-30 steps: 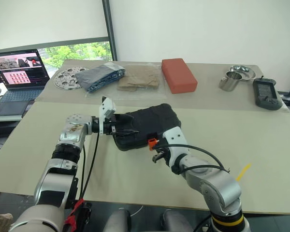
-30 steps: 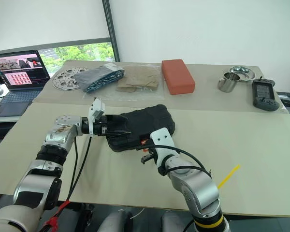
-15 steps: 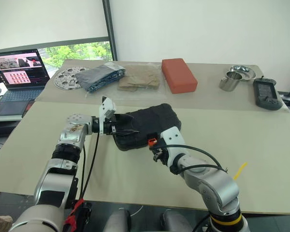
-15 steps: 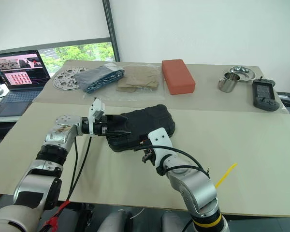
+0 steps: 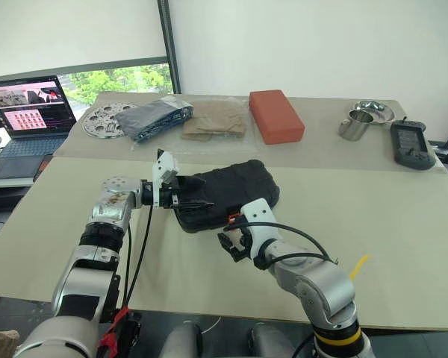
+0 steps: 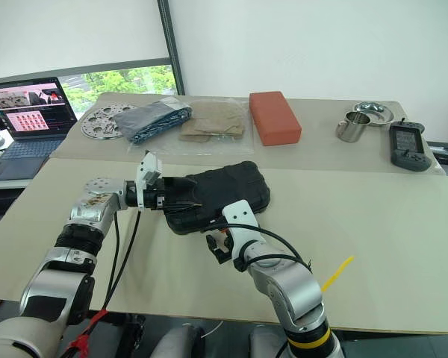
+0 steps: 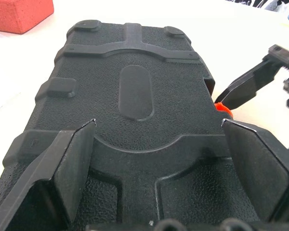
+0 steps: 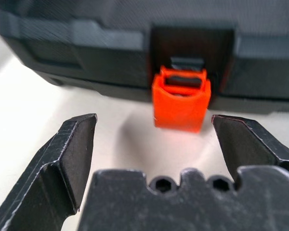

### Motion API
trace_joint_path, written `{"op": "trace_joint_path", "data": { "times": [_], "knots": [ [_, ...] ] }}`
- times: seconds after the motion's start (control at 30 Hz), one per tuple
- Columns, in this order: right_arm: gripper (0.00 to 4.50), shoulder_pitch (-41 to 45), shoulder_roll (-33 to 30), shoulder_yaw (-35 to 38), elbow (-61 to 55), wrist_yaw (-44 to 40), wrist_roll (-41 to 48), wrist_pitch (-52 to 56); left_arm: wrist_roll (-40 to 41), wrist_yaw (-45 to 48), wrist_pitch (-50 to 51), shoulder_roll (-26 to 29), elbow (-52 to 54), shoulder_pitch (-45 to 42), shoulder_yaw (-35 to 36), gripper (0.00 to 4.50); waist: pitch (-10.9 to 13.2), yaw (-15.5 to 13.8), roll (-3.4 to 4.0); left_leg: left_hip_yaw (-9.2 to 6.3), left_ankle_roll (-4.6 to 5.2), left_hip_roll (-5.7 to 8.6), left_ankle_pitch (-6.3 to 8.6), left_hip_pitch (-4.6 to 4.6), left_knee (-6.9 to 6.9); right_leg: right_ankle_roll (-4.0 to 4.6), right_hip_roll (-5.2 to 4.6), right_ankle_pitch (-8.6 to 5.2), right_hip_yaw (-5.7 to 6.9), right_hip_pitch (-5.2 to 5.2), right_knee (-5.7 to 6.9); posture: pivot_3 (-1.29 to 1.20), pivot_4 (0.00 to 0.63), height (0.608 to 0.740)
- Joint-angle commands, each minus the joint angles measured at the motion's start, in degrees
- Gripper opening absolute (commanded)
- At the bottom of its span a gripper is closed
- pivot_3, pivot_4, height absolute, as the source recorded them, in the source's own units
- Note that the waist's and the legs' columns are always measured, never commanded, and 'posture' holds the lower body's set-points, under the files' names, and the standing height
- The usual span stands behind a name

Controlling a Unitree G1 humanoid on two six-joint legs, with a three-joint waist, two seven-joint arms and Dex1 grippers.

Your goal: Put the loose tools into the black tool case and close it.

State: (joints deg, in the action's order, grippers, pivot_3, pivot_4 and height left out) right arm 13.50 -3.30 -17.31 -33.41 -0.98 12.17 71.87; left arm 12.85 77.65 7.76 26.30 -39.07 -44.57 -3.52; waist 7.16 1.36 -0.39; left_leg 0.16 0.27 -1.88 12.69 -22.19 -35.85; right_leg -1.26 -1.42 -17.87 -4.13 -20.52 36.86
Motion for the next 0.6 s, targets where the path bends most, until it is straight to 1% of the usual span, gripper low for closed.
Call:
{"op": "trace_joint_path", "data": {
  "times": [0.03, 0.1, 0.17, 0.27, 0.33, 0.37, 0.57, 0.6],
  "knots": [
    [3.02, 0.35, 1.19, 0.80, -0.50, 0.18, -0.51, -2.58, -1.38, 0.10, 0.48, 0.40, -1.08, 0.71, -1.18, 4.50, 0.00, 0.11, 0.00, 0.00, 0.00, -0.01, 0.00, 0.00, 0.00, 0.00, 0.00, 0.00, 0.00, 0.00, 0.00, 0.00, 0.150, 0.740],
    [2.38, 0.57, 1.43, 0.91, 0.07, 0.18, -0.75, -3.03, -1.42, 0.07, 0.31, 0.46, -1.30, 0.65, -1.17, 4.50, 0.00, 0.22, 0.00, 0.00, 0.00, -0.01, 0.00, -0.01, 0.00, 0.00, 0.00, 0.00, 0.00, -0.01, 0.00, 0.00, 0.150, 0.740],
    [1.65, 0.88, 1.64, 1.23, 0.37, 0.33, -1.12, -3.67, -1.40, 0.00, 0.22, 0.51, -1.45, 0.61, -1.12, 4.50, 0.00, 0.38, 0.00, 0.00, 0.00, -0.01, 0.00, 0.00, 0.00, -0.03, 0.00, -0.02, 0.00, -0.01, 0.00, 0.00, 0.150, 0.740],
    [0.81, 1.32, 1.95, 1.40, 0.56, 0.31, -1.40, -4.16, -1.39, -0.04, 0.14, 0.63, -1.60, 0.67, -1.06, 4.50, 0.00, 0.48, 0.00, -0.01, 0.00, -0.01, 0.00, -0.01, 0.01, -0.06, 0.00, -0.04, 0.01, -0.02, 0.01, 0.00, 0.150, 0.740],
    [0.09, 1.44, 2.11, 1.21, 0.33, 0.23, -1.46, -4.19, -1.45, -0.05, 0.08, 0.72, -1.56, 0.90, -1.10, 4.50, 0.00, 0.55, 0.00, -0.01, 0.00, -0.01, 0.00, -0.01, 0.01, -0.08, 0.00, -0.04, 0.00, -0.02, 0.00, 0.00, 0.150, 0.740],
    [0.01, 1.45, 2.11, 1.11, 0.20, 0.13, -1.54, -4.22, -1.47, -0.05, 0.06, 0.75, -1.53, 0.98, -1.13, 4.50, 0.00, 0.57, 0.00, -0.01, 0.00, -0.01, 0.00, -0.01, 0.01, -0.08, 0.00, -0.05, 0.00, -0.02, 0.01, 0.00, 0.150, 0.740],
    [0.01, 1.71, 1.63, 0.74, -0.58, -0.35, -2.07, -3.91, -1.70, -0.16, -0.43, 0.80, -2.27, 0.74, -1.20, 4.50, 0.00, 0.73, 0.00, -0.01, 0.00, -0.02, 0.00, -0.01, 0.01, -0.08, -0.01, -0.04, 0.00, -0.02, 0.00, 0.00, 0.150, 0.740],
    [0.29, 1.70, 1.58, 0.75, -0.70, -0.44, -2.04, -3.67, -1.73, -0.21, -0.51, 0.76, -2.41, 0.69, -1.21, 4.50, 0.00, 0.75, 0.00, -0.01, 0.00, -0.02, 0.00, -0.01, 0.01, -0.08, -0.01, -0.05, 0.00, -0.02, 0.00, 0.00, 0.150, 0.740]
  ]
}}
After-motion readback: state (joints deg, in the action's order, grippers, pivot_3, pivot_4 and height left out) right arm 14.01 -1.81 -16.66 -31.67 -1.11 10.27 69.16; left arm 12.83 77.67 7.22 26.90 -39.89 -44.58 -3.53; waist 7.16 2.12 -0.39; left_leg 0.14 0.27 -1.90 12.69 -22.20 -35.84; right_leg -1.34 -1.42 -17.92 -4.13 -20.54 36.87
